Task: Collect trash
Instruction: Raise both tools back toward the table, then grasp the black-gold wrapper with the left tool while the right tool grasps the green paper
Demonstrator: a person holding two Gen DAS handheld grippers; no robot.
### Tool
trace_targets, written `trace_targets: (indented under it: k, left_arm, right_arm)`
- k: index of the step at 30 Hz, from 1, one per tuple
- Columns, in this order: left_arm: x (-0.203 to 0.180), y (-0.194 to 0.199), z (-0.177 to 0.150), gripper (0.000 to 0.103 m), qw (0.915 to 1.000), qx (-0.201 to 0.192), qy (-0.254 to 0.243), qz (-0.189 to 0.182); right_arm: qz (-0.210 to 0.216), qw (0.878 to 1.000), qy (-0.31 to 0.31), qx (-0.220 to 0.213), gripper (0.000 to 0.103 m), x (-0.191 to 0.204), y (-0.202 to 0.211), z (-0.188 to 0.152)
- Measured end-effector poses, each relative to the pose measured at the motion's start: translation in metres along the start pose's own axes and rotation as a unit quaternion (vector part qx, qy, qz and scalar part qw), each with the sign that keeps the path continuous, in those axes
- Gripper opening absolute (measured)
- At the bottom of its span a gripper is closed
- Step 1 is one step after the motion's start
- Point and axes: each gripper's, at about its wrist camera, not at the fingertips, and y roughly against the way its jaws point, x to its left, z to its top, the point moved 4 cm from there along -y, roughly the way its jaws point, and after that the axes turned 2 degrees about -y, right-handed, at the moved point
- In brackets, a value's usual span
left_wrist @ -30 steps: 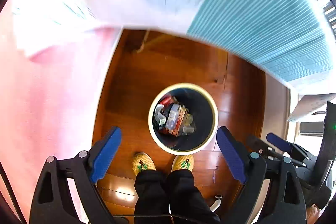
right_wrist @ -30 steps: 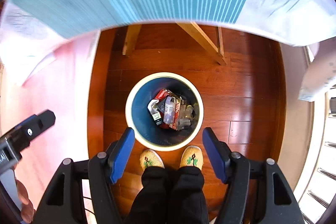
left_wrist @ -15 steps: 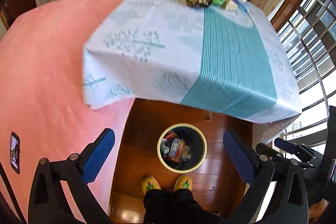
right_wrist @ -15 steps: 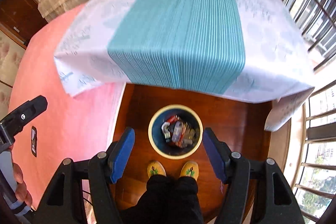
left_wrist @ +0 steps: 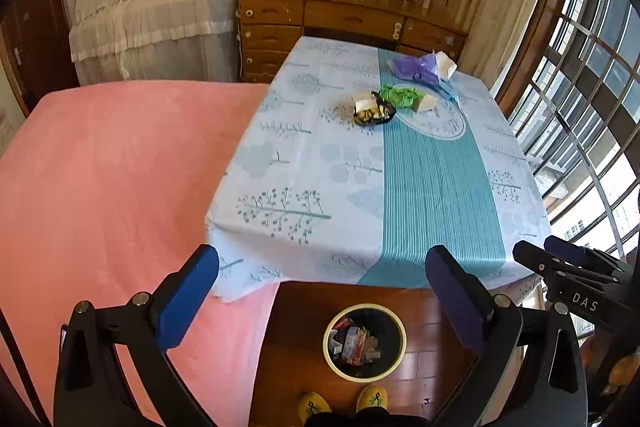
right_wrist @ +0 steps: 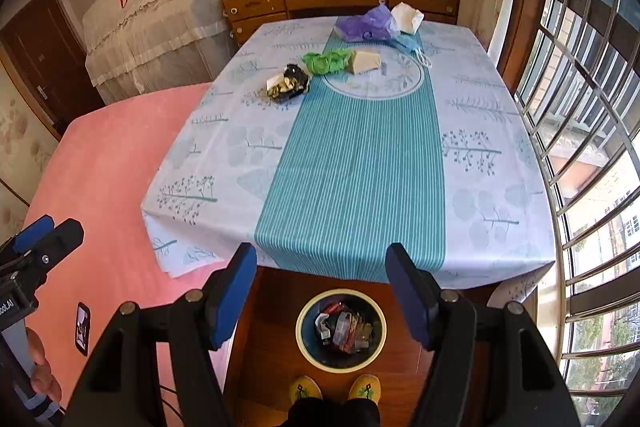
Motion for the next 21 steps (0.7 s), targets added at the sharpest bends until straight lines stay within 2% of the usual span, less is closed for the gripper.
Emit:
trace_targets:
  k: [7,14,18,21]
  left_arm:
    - [-0.001,0.001,0.037,0.102,0.9996,-0.023,-0.005,-0.017]
    - [-0.014,-0.034,0.058,0.102,0.9999,0.004,-0.016,-0.005]
    - [-0.023,-0.067,0.073,0.102,0.9994,0.033,0.003,-0.014]
    - [-0.035,-0.094,0.092,0.102,0.9991,0.039,0.013,-0.004]
  right_arm:
    - [0.003,1.0,-0.005,-0.024,0.067,0.006,0.002,0.033]
    - [0.015,1.0,-0.004,-0.014,0.067,-0.007,-0.028,0.063]
    - [0.027,0.999,0.014,-0.011,0.067,-0.019,-0.052,0.094]
    - [0.044,0.998,0.035,-0.008,0.067,-0.029,-0.075,0.125]
